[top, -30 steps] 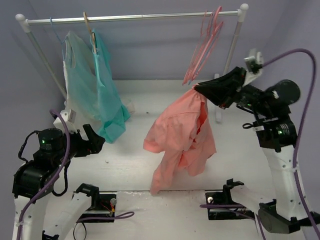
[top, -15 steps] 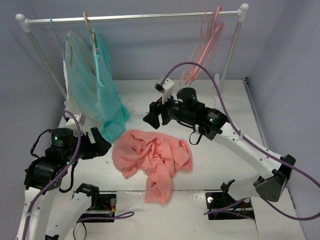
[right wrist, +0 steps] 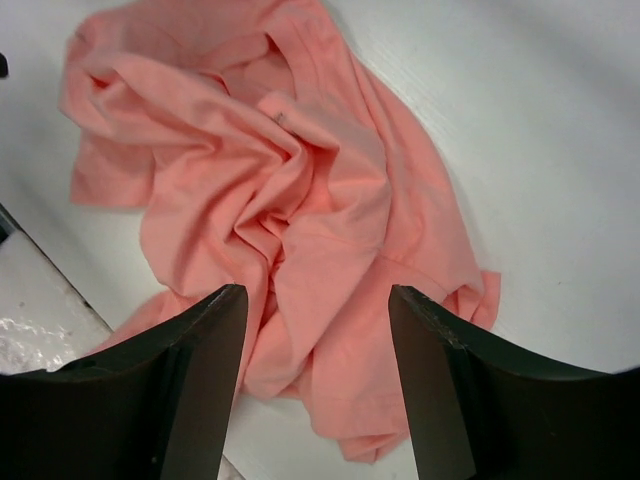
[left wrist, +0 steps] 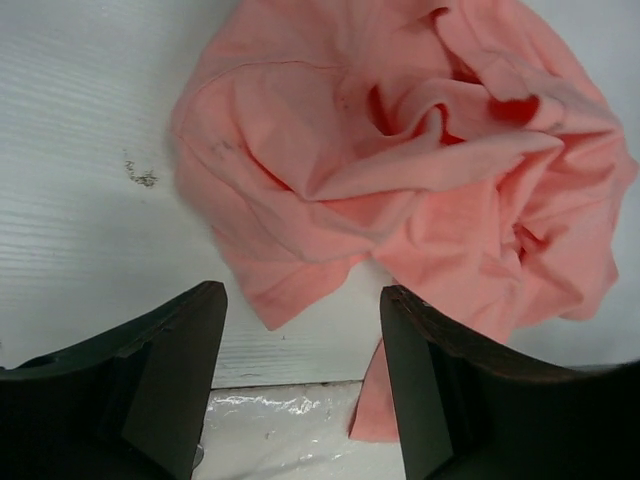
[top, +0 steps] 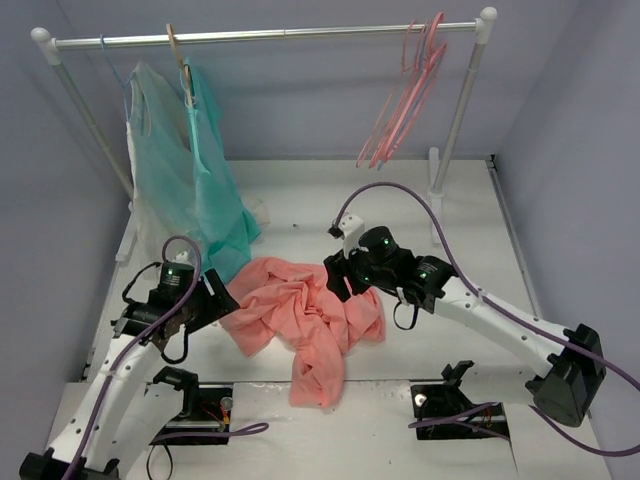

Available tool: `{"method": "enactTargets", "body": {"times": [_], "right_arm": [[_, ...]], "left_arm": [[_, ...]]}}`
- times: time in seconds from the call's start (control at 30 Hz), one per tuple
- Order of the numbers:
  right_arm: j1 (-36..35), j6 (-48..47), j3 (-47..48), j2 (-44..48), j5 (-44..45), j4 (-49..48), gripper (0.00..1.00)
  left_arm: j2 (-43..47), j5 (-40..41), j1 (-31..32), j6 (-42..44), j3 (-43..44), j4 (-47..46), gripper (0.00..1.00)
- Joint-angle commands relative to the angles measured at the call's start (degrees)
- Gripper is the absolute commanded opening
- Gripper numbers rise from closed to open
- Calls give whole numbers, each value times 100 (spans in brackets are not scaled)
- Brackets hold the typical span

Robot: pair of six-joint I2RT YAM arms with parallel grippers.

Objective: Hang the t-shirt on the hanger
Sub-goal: Place the T-shirt at the center of the board.

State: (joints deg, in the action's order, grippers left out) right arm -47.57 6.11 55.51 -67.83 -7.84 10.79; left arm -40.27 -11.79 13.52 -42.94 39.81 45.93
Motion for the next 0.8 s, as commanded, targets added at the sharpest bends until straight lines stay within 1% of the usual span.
{"method": "enactTargets", "body": {"times": [0.0,0.2,0.43,0.47,0.53,0.57,0.63,0.67,0.77], "right_arm": [[2,-4,-92,-195,151,-524,60],[2,-110,-365,-792,20,-946,62],[2,-5,-681,-1477,-104,-1517,61],[2,-4,-716,-1531,-113,-1544,61],[2,4,-743,-1654,-113,-1623,56],[2,4,-760,-1672,-113,-1650,48],[2,-13,-804,-1646,-78,-1729,39],[2,-39,-796,-1637,-60,-1729,27],[2,-241,-533,-1470,88,-1449,0]], "left_arm": [[-235,501,37,-644,-157,-893,62],[-867,652,19,-1137,-658,-1481,62],[-1334,740,19,-1463,-1028,-2052,62],[-1386,722,19,-1472,-1054,-2088,59],[-1510,713,19,-1498,-1142,-2202,50],[-1527,687,19,-1489,-1160,-2237,37],[-1510,652,19,-1402,-1143,-2290,26],[-1493,643,28,-1358,-1090,-2256,15],[-1317,678,28,-1051,-643,-1984,2]]}}
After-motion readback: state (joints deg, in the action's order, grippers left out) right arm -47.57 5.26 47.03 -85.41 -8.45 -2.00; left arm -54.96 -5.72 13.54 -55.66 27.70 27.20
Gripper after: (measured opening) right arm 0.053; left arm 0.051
